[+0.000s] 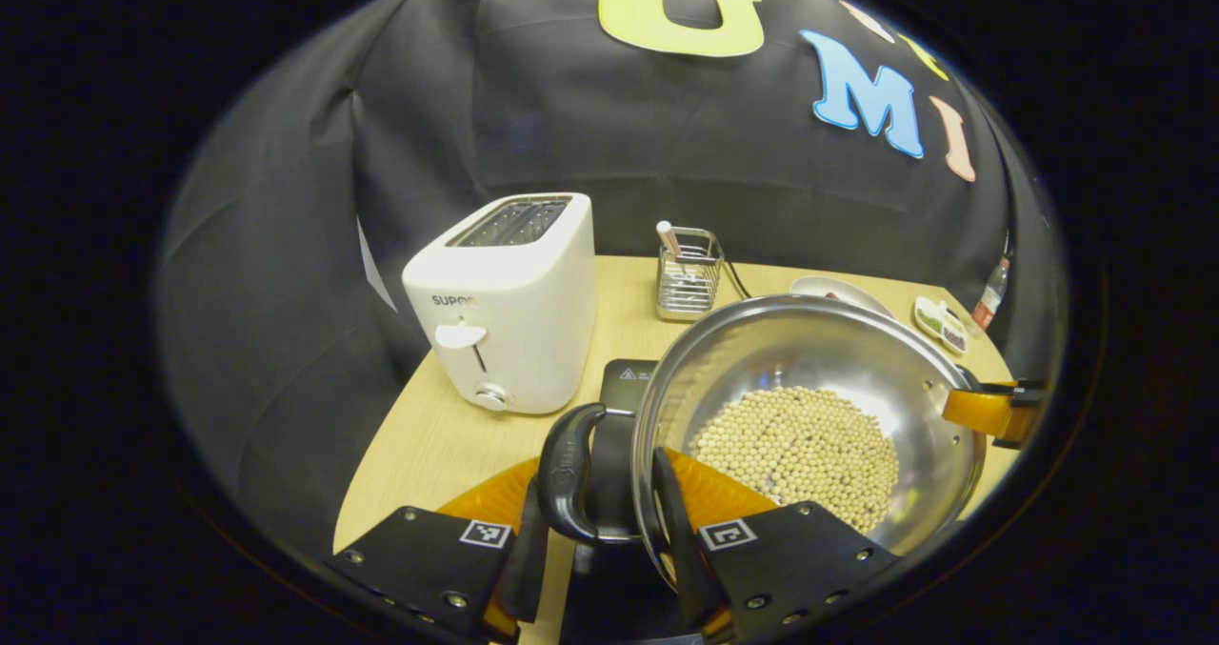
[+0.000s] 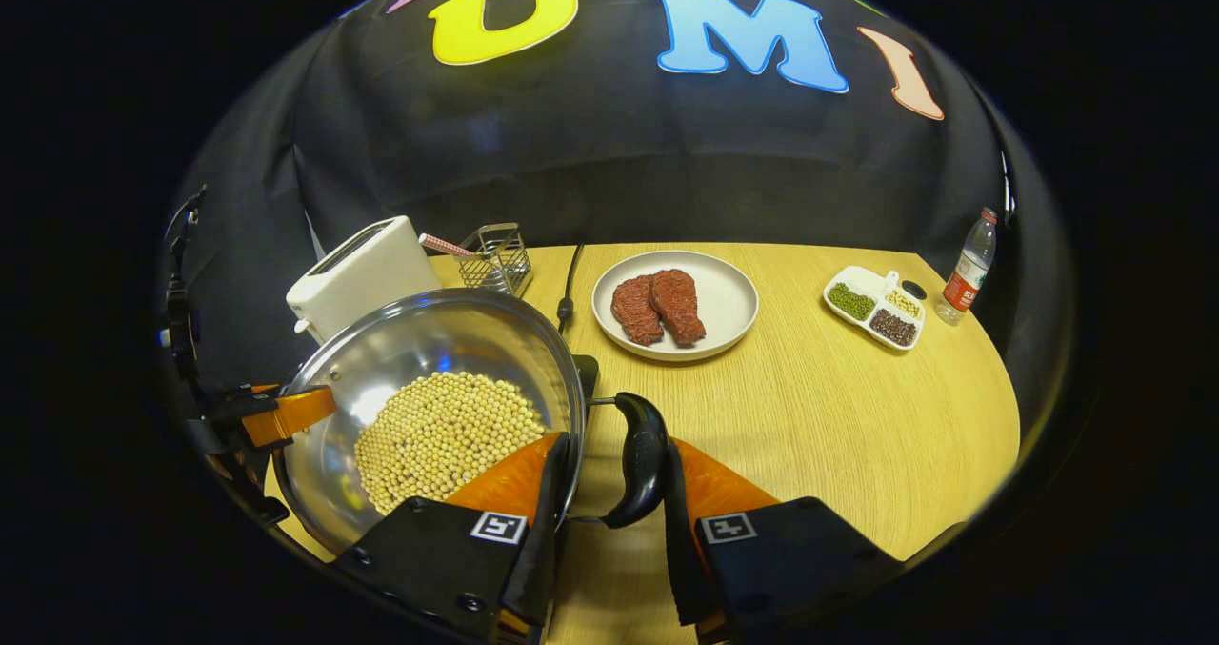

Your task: First push the handle of the pot to place it horizontally, then grasp the pot with both hands and set it on the induction cooktop.

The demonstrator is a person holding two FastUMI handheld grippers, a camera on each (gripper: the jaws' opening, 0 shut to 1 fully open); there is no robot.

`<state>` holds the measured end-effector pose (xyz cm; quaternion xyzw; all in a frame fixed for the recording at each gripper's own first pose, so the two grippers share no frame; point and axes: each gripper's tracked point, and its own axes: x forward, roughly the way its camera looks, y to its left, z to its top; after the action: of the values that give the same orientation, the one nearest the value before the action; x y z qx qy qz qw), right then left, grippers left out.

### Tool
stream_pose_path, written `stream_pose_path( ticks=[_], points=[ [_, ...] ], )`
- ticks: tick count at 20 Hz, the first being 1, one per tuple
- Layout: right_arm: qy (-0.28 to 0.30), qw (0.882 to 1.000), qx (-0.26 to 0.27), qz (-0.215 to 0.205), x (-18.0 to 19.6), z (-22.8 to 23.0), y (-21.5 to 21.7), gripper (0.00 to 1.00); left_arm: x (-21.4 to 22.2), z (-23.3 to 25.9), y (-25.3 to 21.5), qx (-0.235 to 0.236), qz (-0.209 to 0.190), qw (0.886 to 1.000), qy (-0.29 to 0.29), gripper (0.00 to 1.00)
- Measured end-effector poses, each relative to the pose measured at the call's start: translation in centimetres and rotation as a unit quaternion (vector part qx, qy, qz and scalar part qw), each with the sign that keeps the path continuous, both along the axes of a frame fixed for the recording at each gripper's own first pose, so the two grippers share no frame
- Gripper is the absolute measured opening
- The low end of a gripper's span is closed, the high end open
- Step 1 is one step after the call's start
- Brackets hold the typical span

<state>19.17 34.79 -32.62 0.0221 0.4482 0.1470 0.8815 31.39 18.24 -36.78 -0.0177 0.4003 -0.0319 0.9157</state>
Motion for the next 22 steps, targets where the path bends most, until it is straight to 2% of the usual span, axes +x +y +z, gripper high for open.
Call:
stream_pose_path(
  ticks=[1, 2, 3, 4, 5, 6, 7, 9, 10, 11, 12, 13, 14, 15, 16, 17, 19, 21, 22],
  points=[
    [0.0, 1.0, 0.002, 0.002, 0.1, 0.0, 0.0, 0.52, 0.0, 0.0, 0.0, -0.002, 0.004, 1.0, -0.002, 0.59],
    [0.0, 1.0, 0.006, 0.005, 0.0, 0.0, 0.0, 0.51, -0.4, -0.4, -0.1, -0.002, 0.007, 1.0, -0.002, 0.56],
    [-0.001, 1.0, 0.012, 0.01, -0.1, 0.3, 0.2, 0.54, -0.5, -0.4, -0.3, 0.005, 0.006, 1.0, -0.005, 0.64],
    [-0.013, 1.0, 0.011, 0.014, -0.1, 0.8, -0.1, 0.66, -0.4, 0.0, -0.1, 0.022, 0.004, 1.0, -0.018, 0.58],
    [-0.029, 0.999, 0.005, 0.018, 0.2, 1.3, -0.3, 0.65, -0.1, 0.7, 0.0, 0.039, 0.003, 0.999, -0.035, 0.71],
    [-0.043, 0.999, -0.001, 0.021, 0.4, 1.8, -0.8, 0.81, 0.4, 1.9, -0.1, 0.048, 0.002, 0.998, -0.052, 0.67],
    [-0.057, 0.998, -0.005, 0.024, 0.4, 2.5, -1.3, 0.98, 0.5, 3.4, -0.6, 0.047, 0.003, 0.996, -0.071, 0.84],
    [-0.082, 0.996, -0.001, 0.021, 0.5, 4.3, -2.2, 0.93, 0.9, 6.5, -1.2, 0.049, 0.01, 0.993, -0.109, 0.84],
    [-0.097, 0.995, 0.005, 0.018, 0.6, 5.4, -2.8, 0.97, 1.1, 8.3, -1.4, 0.055, 0.018, 0.99, -0.129, 0.84],
    [-0.113, 0.993, 0.009, 0.015, 0.6, 6.6, -3.6, 0.93, 0.8, 10.0, -1.9, 0.058, 0.024, 0.987, -0.148, 0.84],
    [-0.132, 0.991, 0.01, 0.014, 0.7, 7.8, -4.7, 0.93, 0.7, 11.8, -2.7, 0.059, 0.029, 0.984, -0.166, 0.82],
    [-0.151, 0.988, 0.011, 0.014, 0.7, 9.2, -5.7, 0.93, 0.3, 13.4, -3.6, 0.056, 0.032, 0.981, -0.184, 0.84],
    [-0.169, 0.986, 0.012, 0.013, 0.6, 10.4, -6.9, 0.97, -0.1, 15.3, -4.6, 0.052, 0.035, 0.978, -0.201, 0.84],
    [-0.185, 0.983, 0.012, 0.012, 0.4, 11.6, -8.1, 0.97, -0.7, 17.0, -5.8, 0.049, 0.038, 0.975, -0.215, 0.83],
    [-0.199, 0.98, 0.013, 0.009, 0.0, 12.8, -9.5, 0.92, -1.3, 18.4, -7.0, 0.046, 0.039, 0.972, -0.226, 0.81],
    [-0.211, 0.977, 0.012, 0.006, -0.4, 13.8, -11.0, 0.96, -1.8, 19.2, -8.0, 0.044, 0.041, 0.97, -0.236, 0.81],
    [-0.233, 0.972, 0.009, -0.002, -1.6, 15.8, -14.2, 0.97, -3.3, 21.2, -10.2, 0.041, 0.045, 0.966, -0.253, 0.83],
    [-0.254, 0.967, 0.008, -0.008, -2.9, 17.6, -17.2, 0.97, -5.4, 23.5, -12.8, 0.033, 0.044, 0.962, -0.268, 0.81],
    [-0.262, 0.965, 0.009, -0.011, -3.7, 18.5, -18.6, 0.93, -6.3, 24.8, -14.2, 0.027, 0.043, 0.96, -0.277, 0.81]
  ],
)
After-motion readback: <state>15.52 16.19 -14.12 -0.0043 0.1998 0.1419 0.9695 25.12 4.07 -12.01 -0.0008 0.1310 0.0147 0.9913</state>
